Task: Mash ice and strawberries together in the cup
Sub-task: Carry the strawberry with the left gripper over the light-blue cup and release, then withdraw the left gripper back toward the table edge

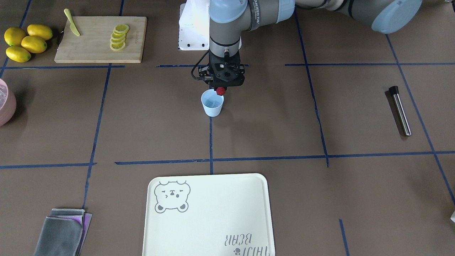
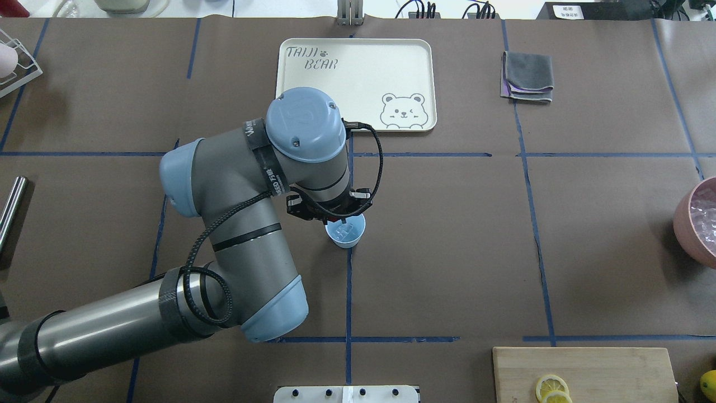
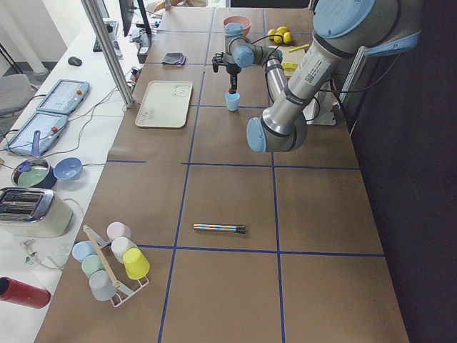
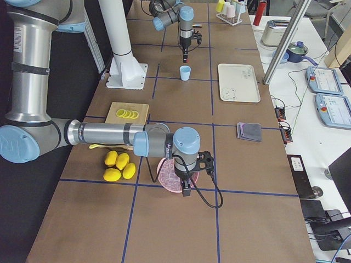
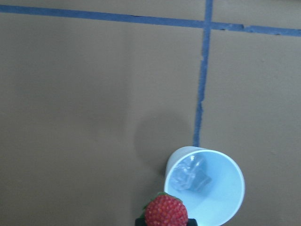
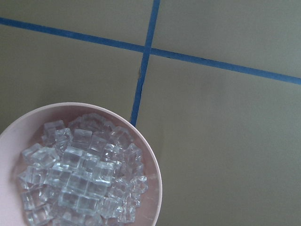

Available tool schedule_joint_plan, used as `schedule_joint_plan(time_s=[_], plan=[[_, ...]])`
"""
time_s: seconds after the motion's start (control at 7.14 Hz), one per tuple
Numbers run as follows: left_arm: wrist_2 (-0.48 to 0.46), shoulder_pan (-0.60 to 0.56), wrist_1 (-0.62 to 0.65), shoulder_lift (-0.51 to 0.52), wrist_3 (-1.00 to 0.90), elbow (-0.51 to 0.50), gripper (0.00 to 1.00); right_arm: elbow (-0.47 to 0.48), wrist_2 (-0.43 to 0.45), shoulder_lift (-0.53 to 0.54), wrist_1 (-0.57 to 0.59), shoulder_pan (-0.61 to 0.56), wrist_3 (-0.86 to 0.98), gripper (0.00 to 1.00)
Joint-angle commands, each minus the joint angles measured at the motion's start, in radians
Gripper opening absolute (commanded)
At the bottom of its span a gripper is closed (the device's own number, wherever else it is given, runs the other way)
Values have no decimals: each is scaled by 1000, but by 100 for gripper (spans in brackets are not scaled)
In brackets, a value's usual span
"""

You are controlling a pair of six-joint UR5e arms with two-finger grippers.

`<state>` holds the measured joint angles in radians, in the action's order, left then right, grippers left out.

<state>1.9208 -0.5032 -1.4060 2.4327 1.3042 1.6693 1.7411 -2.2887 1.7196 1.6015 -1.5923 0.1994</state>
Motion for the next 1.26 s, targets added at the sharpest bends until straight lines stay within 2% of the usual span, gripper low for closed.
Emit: schedule_joint_plan(time_s=[0.0,0.14,0.56,0.7,0.84,0.98,1.12], plan=[[-11,11,-25,25,18,-36,47,0,0,2,0,0,0,99],[-19,11,-25,23,12,-33,99,-2,0,3,0,0,0,99],[-16,8,-15,11,-11,-8,100,-2,0,3,0,0,0,99],[-11,-6,-5,-67,-85,63,100,-2,-2,3,0,0,0,99],[-8,-49,-5,-195,-182,173,100,-2,-2,3,0,0,0,99],[29,-122,16,-299,-313,254,100,-2,-2,5,0,0,0,99],[120,-223,13,-404,-476,298,100,-3,0,6,0,0,0,99]])
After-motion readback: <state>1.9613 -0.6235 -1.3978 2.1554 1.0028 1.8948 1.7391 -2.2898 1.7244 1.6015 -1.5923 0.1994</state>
